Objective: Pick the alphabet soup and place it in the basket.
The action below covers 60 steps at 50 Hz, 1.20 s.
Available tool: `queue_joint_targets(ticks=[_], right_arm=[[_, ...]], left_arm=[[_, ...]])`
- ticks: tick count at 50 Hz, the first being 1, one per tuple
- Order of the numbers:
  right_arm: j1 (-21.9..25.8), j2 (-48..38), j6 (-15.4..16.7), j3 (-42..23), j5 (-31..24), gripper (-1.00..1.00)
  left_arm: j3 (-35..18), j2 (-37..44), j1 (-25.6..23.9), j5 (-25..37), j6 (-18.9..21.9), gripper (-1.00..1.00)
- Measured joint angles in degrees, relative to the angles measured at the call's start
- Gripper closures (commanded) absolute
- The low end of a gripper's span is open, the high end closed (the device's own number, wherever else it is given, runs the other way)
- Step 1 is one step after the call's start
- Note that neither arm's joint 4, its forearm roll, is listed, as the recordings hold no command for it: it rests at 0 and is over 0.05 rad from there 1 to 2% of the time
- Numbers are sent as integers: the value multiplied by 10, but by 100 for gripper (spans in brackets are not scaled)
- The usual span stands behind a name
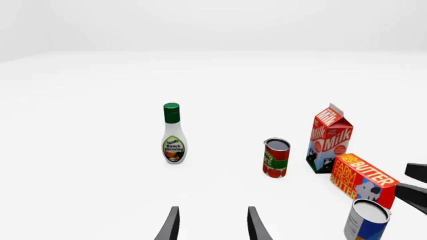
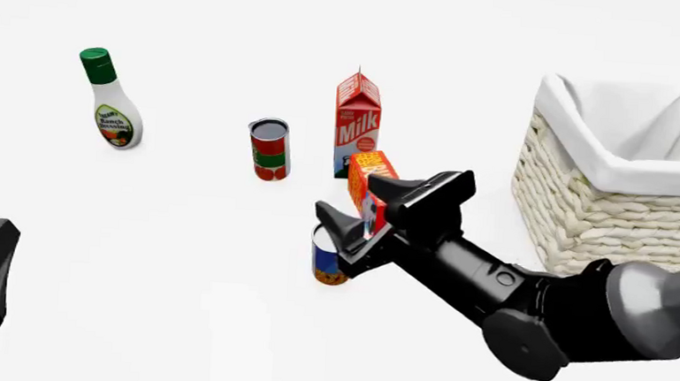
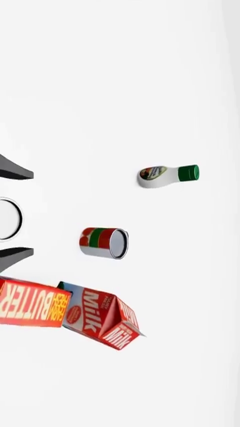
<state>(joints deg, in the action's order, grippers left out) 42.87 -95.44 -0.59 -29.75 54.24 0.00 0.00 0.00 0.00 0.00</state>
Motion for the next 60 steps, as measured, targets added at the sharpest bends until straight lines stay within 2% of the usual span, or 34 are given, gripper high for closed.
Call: queue_joint_targets(ticks=[60], right_arm=[[-9,-148,-18,-54,46,-100]], left_arm=[[0,0,0,0,0,-100]])
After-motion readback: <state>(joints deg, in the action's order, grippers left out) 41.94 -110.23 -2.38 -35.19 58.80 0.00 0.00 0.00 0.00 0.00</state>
